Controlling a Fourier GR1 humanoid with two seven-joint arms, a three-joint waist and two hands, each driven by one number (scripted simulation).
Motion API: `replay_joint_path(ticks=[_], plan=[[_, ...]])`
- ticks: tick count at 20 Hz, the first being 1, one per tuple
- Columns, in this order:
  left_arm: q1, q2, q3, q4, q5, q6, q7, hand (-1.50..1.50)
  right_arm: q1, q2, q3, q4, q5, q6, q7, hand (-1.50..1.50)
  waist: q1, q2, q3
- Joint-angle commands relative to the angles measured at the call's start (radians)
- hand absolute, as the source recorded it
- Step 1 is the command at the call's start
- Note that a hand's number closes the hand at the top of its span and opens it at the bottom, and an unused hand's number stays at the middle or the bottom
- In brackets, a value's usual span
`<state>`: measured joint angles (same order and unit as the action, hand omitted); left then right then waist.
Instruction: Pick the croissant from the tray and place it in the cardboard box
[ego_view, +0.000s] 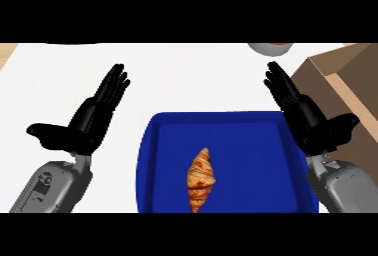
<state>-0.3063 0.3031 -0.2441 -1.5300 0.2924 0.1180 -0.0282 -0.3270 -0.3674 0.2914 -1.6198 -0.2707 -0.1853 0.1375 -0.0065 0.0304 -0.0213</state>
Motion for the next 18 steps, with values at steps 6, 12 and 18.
replay_joint_path(ticks=[6,12,18], plan=[[0.162,0.056,0.178,0.049,0.021,0.156,0.060,0.00,0.184,-0.129,-0.160,-0.104,0.342,-0.443,0.072,1.50,-0.079,-0.074,0.012],[0.189,0.040,0.175,0.010,0.055,0.151,0.100,0.00,0.383,-0.236,-0.002,-0.124,0.753,-0.590,0.210,-1.50,-0.061,-0.059,0.012],[0.181,0.030,0.153,-0.031,0.039,0.164,0.121,0.00,0.453,-0.283,0.144,-0.329,1.050,-0.405,0.506,-1.50,-0.034,-0.048,0.010]])
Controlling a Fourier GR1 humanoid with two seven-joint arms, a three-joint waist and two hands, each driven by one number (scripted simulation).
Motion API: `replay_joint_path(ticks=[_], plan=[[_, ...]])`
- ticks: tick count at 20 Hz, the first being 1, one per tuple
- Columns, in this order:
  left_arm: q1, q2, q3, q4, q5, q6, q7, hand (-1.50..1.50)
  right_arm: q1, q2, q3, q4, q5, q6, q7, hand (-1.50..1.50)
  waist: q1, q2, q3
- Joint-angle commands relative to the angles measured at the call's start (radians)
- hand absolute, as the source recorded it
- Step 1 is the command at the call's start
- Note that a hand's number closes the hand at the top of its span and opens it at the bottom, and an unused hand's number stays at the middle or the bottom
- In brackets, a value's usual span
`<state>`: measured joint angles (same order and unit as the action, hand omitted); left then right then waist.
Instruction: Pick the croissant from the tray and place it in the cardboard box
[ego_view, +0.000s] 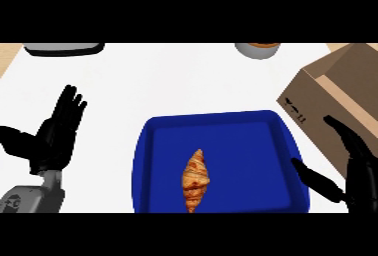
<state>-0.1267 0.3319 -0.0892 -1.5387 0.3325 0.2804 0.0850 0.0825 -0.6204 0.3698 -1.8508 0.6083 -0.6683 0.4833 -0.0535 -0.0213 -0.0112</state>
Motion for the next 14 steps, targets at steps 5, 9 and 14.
replay_joint_path(ticks=[5,9,14], plan=[[0.009,-0.002,-0.024,-0.038,-0.012,-0.001,0.018,0.00,0.076,-0.049,0.212,-0.188,0.176,0.386,0.377,-1.50,0.045,0.010,-0.004],[0.000,-0.011,-0.043,-0.055,-0.015,-0.004,0.031,0.00,0.003,-0.018,0.257,-0.336,0.170,0.605,0.640,-1.50,0.064,0.015,-0.001],[0.003,-0.021,-0.024,-0.019,-0.002,-0.018,0.007,0.00,-0.150,0.192,0.369,-0.420,0.226,0.776,0.901,-1.50,0.076,0.021,0.002]])
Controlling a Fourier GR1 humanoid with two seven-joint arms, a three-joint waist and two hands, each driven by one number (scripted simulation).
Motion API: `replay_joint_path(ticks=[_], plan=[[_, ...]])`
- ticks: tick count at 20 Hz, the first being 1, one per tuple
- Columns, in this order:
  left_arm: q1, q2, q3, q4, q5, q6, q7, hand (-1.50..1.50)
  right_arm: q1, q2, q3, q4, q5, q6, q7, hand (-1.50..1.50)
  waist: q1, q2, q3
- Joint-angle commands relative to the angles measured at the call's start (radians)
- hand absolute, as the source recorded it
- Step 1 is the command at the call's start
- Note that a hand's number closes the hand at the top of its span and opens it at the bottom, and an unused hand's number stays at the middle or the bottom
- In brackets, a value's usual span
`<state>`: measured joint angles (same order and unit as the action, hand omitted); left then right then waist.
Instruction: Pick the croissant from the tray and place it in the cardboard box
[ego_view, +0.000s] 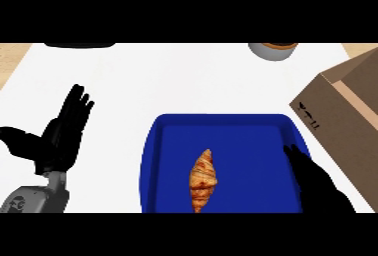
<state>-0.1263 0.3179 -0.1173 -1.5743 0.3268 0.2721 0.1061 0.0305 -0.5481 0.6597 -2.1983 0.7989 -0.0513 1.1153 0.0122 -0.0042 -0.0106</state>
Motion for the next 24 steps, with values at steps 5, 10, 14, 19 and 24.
replay_joint_path(ticks=[5,10,14,19,24], plan=[[0.002,0.001,0.001,-0.009,0.003,-0.020,0.008,0.00,-0.230,0.332,0.123,0.038,0.089,0.242,0.362,-1.50,0.011,0.003,0.005],[0.000,-0.002,0.006,-0.028,-0.003,-0.006,0.019,0.00,-0.258,0.485,0.133,0.200,0.175,0.279,0.371,-1.50,0.001,0.002,0.006],[0.010,-0.012,0.004,-0.023,-0.007,-0.010,0.005,0.00,-0.279,0.542,0.110,0.298,0.199,0.236,0.372,-1.50,0.000,0.004,0.007],[-0.003,-0.028,-0.008,-0.030,-0.033,0.021,0.034,0.00,-0.284,0.546,0.148,0.382,0.174,0.168,0.372,-1.50,-0.002,0.004,0.009],[0.006,0.009,0.013,-0.115,-0.016,0.013,0.103,0.00,-0.294,0.547,0.126,0.405,0.190,0.157,0.372,-1.50,-0.001,0.000,0.010]])
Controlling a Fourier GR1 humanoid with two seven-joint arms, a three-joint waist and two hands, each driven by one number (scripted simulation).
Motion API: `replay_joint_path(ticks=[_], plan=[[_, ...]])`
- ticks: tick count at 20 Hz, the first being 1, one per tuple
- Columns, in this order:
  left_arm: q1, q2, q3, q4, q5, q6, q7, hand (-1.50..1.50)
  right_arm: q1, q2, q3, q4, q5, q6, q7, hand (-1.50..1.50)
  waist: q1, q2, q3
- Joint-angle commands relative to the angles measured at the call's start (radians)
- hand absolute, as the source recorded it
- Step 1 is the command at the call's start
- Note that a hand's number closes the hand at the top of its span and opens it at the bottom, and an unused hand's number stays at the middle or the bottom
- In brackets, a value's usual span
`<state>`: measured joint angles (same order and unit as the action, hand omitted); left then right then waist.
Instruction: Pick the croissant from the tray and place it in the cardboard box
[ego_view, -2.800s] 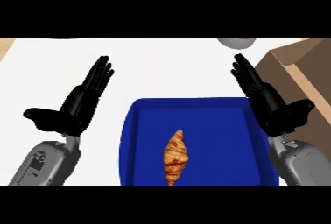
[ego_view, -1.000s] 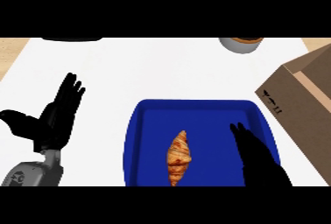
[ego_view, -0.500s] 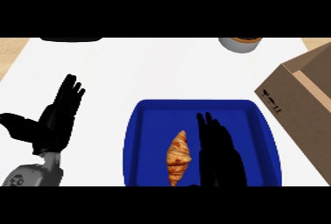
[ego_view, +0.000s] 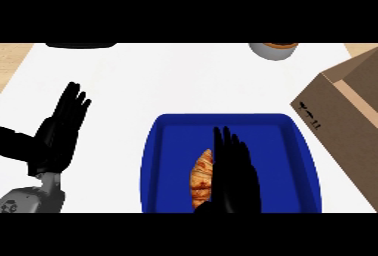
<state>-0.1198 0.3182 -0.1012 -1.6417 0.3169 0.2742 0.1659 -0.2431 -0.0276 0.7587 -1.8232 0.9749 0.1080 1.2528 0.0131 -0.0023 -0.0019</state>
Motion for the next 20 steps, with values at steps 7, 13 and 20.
replay_joint_path(ticks=[7,13,20], plan=[[0.000,-0.027,0.005,0.049,-0.026,0.000,-0.026,0.00,-0.046,0.026,0.041,0.080,-0.001,-0.053,0.235,-1.50,-0.007,0.001,0.001],[-0.026,-0.023,0.011,0.037,-0.029,-0.003,0.002,0.00,-0.035,0.027,0.085,0.152,-0.010,-0.119,0.235,-1.50,-0.006,0.001,0.001],[0.003,-0.021,0.033,-0.003,-0.015,-0.014,0.003,0.00,-0.095,0.027,-0.002,0.167,-0.019,-0.040,0.234,-1.50,-0.004,-0.001,0.000]])
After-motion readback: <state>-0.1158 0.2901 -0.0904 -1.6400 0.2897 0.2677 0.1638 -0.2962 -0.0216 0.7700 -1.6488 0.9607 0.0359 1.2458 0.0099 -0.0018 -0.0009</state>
